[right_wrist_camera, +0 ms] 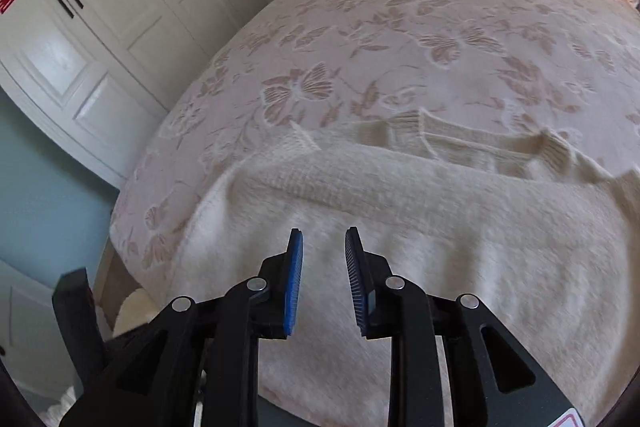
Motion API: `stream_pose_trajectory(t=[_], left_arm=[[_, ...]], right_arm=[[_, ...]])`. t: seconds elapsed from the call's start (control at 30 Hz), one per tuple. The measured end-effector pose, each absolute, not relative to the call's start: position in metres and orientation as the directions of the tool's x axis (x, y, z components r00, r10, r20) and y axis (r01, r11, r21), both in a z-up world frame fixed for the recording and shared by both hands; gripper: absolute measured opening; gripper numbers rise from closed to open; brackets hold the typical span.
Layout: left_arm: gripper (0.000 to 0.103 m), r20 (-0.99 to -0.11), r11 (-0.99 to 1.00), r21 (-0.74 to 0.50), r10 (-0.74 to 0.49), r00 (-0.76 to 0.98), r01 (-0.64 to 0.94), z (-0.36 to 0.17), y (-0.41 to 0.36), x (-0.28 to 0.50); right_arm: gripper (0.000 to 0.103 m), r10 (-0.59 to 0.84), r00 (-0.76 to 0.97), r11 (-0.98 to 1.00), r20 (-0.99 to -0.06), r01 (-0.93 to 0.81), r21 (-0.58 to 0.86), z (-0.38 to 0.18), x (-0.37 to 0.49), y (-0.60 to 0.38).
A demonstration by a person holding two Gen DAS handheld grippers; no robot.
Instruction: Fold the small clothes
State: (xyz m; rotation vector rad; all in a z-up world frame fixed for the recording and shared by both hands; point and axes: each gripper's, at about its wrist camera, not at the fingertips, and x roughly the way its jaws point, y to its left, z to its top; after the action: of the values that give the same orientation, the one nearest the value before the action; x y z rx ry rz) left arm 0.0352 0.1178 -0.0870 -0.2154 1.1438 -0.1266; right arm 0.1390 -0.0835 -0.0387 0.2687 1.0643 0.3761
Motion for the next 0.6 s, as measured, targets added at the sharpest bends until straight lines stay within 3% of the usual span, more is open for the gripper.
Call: stream_pose_trajectory(t=[0.13,0.23,0.33,0.37,0.47,0.6], left_arm=[[0.05,-0.882,0.974,-0.224,-0.213,0.42,0.023,-0.091,0.116,0.035],[0.052,-0.873,0.968,-0.248,-0.236,0.426,0.029,-0.095,0.118,0.034],[0.054,-0.865,0.963,-0.265,-0.256,0.432,0.041,-0.096,0.12,0.034],[0.056,-0.86,0.96,-0.277,-0.267,0.435,0.042,-0.096,0.121,0.034],[0.064,-0.845,0.952,-0.301,-0.295,0.446,0.06,-0.098,0.121,0.032],[0.076,-0.849,0.96,-0.264,-0.276,0.451,0.092,-0.098,0.109,0.032]], right_arm=[[0.023,0.459,0.291,0.889,-0.84,-0.153,0.432,-0.082,0.199,-0.043],[0.013,0.382,0.275,0.924,-0.882,-0.099,0.369,-0.113,0.23,-0.029],[0.013,0.344,0.293,0.939,-0.892,-0.086,0.334,-0.102,0.241,-0.022],[0.015,0.334,0.333,0.942,-0.882,-0.103,0.318,-0.09,0.239,-0.021],[0.037,0.306,0.43,0.952,-0.85,-0.122,0.281,-0.066,0.236,-0.027],[0.037,0.256,0.319,0.965,-0.912,-0.139,0.222,-0.101,0.254,-0.018]])
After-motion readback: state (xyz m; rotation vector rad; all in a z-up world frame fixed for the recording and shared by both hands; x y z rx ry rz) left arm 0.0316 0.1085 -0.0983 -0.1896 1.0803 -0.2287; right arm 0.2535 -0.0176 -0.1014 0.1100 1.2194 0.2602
